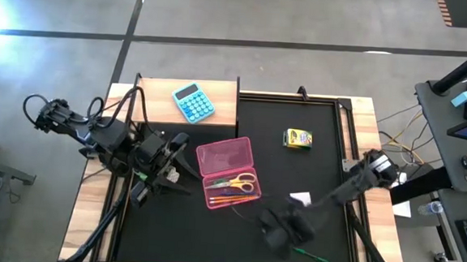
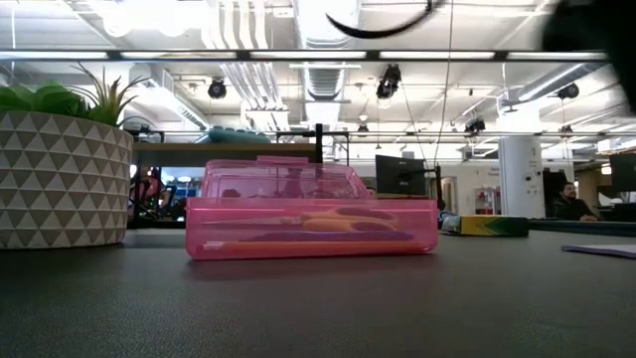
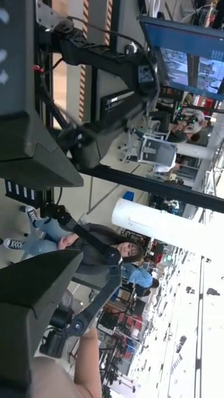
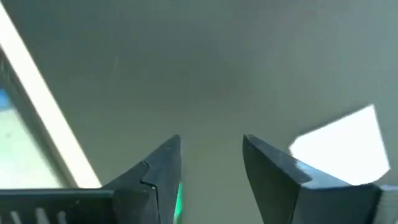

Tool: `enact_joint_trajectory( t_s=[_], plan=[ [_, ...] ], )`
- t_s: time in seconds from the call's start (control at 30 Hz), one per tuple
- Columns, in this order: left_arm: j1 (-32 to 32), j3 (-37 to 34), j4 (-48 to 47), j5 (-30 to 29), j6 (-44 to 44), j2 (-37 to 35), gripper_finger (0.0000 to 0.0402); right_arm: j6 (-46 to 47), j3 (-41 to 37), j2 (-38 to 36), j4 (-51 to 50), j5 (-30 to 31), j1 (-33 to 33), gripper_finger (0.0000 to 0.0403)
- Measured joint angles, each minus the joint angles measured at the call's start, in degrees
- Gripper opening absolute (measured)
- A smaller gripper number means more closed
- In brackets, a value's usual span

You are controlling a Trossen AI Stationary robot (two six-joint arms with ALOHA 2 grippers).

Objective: Pack school essentials
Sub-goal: Put the green pen into the pink box

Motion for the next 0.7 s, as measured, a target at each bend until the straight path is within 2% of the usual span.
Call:
enact_joint_trajectory(
  t_s=[0.2,0.37,0.7],
  plan=[
    [0.0,0.0,0.1,0.0,-0.1,0.0,0.0157,13.8,-5.1,0.0,4.1,-3.9,8.8,0.0164],
    [0.0,0.0,0.2,0.0,-0.1,0.0,0.0157,21.3,-9.7,0.0,11.6,-6.1,12.8,0.0164],
    [0.0,0.0,0.5,-0.1,-0.3,0.0,0.0157,26.8,-16.7,0.0,15.6,-6.5,15.8,0.0164]
  ],
)
